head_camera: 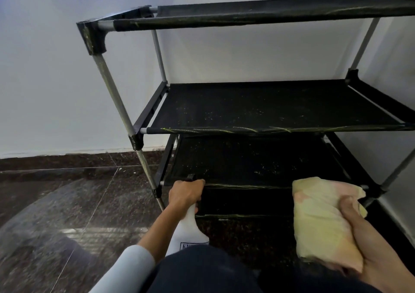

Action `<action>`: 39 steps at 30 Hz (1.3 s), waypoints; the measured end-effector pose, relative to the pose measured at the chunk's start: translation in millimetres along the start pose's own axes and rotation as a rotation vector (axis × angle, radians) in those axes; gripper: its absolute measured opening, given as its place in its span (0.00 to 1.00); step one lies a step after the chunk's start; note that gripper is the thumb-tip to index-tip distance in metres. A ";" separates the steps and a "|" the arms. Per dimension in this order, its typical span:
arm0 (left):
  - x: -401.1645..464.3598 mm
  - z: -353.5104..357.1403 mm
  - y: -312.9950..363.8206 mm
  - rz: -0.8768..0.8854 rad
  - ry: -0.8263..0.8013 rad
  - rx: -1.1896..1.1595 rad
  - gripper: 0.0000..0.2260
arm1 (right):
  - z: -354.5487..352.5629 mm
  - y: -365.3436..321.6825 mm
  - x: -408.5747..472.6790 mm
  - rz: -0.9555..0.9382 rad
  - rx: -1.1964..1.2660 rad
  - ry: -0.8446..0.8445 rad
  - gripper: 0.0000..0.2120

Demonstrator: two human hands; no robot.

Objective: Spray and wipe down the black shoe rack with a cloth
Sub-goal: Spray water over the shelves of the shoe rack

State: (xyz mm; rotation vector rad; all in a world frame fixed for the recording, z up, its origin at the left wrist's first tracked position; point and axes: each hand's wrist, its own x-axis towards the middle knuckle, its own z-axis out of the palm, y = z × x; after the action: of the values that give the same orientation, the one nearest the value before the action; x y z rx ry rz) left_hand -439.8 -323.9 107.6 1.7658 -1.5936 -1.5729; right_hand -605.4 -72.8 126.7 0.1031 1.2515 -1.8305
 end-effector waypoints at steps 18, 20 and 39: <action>-5.3 57.3 32.8 0.046 -0.203 -0.043 0.09 | -27.9 -10.2 16.6 -0.055 -0.186 0.106 0.39; -9.7 62.2 33.3 0.033 -0.243 0.003 0.10 | -29.8 -8.5 13.5 -0.080 -0.194 0.120 0.44; -26.4 107.4 44.7 0.026 -0.400 0.190 0.08 | -65.4 -9.3 23.6 -0.216 -0.181 0.099 0.62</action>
State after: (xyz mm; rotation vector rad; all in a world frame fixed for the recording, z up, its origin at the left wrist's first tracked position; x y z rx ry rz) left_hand -546.5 -271.6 117.1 1.5779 -1.9958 -1.9087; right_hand -651.4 -35.3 89.4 -0.0438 1.5419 -1.9029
